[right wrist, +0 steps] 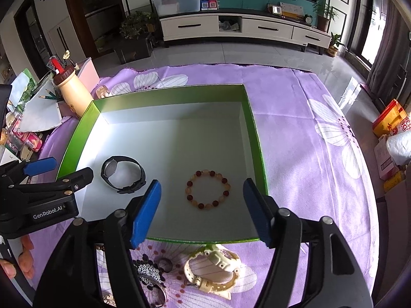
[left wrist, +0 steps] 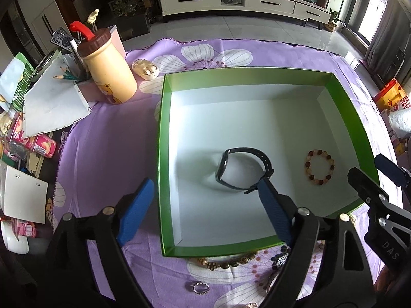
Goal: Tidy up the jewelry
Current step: 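Move the left tool back to the gold charm while the right tool reaches the silver chain bracelet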
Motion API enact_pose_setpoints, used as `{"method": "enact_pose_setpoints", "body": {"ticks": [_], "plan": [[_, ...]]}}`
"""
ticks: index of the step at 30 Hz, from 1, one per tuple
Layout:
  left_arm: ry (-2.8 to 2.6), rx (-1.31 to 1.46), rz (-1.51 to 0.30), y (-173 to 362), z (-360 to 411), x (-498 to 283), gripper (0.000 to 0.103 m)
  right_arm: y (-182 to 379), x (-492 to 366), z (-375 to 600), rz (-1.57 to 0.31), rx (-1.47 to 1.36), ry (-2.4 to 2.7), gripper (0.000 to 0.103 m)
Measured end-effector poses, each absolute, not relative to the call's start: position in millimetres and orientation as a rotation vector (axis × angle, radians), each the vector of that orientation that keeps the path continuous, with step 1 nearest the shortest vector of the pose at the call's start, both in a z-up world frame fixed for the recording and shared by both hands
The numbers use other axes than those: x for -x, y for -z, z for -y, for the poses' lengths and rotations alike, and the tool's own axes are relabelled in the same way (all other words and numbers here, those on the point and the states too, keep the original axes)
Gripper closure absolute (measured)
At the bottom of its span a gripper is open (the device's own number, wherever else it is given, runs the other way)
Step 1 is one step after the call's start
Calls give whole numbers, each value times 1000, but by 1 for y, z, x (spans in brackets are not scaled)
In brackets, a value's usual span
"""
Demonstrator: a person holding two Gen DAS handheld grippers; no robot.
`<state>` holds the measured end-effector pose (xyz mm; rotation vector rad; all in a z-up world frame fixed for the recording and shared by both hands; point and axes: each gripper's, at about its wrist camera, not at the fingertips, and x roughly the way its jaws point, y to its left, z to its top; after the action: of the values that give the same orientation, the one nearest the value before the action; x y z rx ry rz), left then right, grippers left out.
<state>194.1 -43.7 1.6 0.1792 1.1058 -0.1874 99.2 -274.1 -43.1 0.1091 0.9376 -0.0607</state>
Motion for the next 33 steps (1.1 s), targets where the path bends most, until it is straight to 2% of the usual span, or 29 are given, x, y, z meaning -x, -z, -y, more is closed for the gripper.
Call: {"method": "enact_pose_setpoints", "body": {"ticks": [6,14,22,33], "plan": [[181,-171,-1103,-7,35,-179,8,40,-85,275,-949,-121,57,24],[217,-142,-1119,-11,22,-153,8,38,-57,278,-965,-145,41,19],[271,-155,-1114,-16,14,-113,8,40,-21,275,-977,-152,-1,19],[349,-141,-1174,10,4,-64,8,52,28,268,-1001,-156,-77,19]]}}
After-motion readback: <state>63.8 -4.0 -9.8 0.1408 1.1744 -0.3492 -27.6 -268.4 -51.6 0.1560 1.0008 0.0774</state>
